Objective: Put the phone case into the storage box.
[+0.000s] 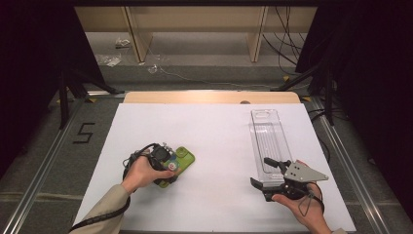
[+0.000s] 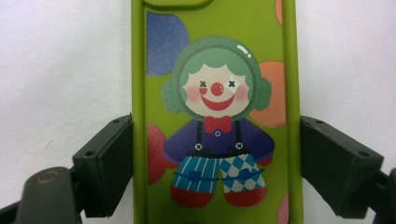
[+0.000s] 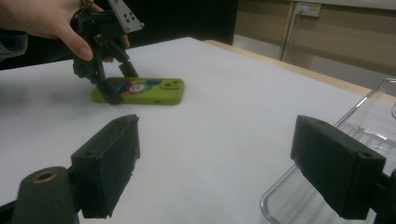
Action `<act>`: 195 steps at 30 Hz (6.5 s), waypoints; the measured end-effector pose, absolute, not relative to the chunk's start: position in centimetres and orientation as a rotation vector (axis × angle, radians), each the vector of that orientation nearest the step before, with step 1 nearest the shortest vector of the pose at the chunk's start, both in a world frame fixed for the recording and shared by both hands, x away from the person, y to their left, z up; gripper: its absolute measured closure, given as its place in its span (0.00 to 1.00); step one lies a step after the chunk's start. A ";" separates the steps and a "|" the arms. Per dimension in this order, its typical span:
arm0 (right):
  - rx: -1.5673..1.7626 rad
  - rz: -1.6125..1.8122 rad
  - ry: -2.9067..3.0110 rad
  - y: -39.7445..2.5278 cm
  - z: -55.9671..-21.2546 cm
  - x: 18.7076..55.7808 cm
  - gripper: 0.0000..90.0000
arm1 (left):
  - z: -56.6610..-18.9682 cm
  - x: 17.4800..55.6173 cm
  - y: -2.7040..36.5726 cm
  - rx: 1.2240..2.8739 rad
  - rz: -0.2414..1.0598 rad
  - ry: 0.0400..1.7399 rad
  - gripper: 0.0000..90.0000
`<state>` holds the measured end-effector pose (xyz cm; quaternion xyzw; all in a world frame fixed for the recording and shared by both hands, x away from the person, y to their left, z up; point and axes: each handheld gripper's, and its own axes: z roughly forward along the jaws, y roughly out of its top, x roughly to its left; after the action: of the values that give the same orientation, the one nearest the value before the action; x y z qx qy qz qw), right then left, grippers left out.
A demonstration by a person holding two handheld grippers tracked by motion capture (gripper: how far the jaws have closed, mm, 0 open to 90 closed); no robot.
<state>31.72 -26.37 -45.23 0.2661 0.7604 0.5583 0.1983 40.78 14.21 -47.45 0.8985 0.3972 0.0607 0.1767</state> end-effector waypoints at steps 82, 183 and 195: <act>0.734 1.598 2.114 -22.4 -43.8 32.6 0.19 | -44.6 37.2 12.4 2.209 0.395 0.939 0.18; 0.948 1.547 2.258 -14.0 -45.1 39.0 0.37 | -45.4 33.2 7.5 2.225 0.342 0.753 0.18; 0.986 1.578 2.269 -13.9 -45.3 39.2 0.48 | -45.4 33.3 7.5 2.225 0.347 0.752 0.18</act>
<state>39.25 -13.91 -45.27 0.3341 0.7692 0.5349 0.1035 33.26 7.48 -45.43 0.8690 0.2937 0.1355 0.3745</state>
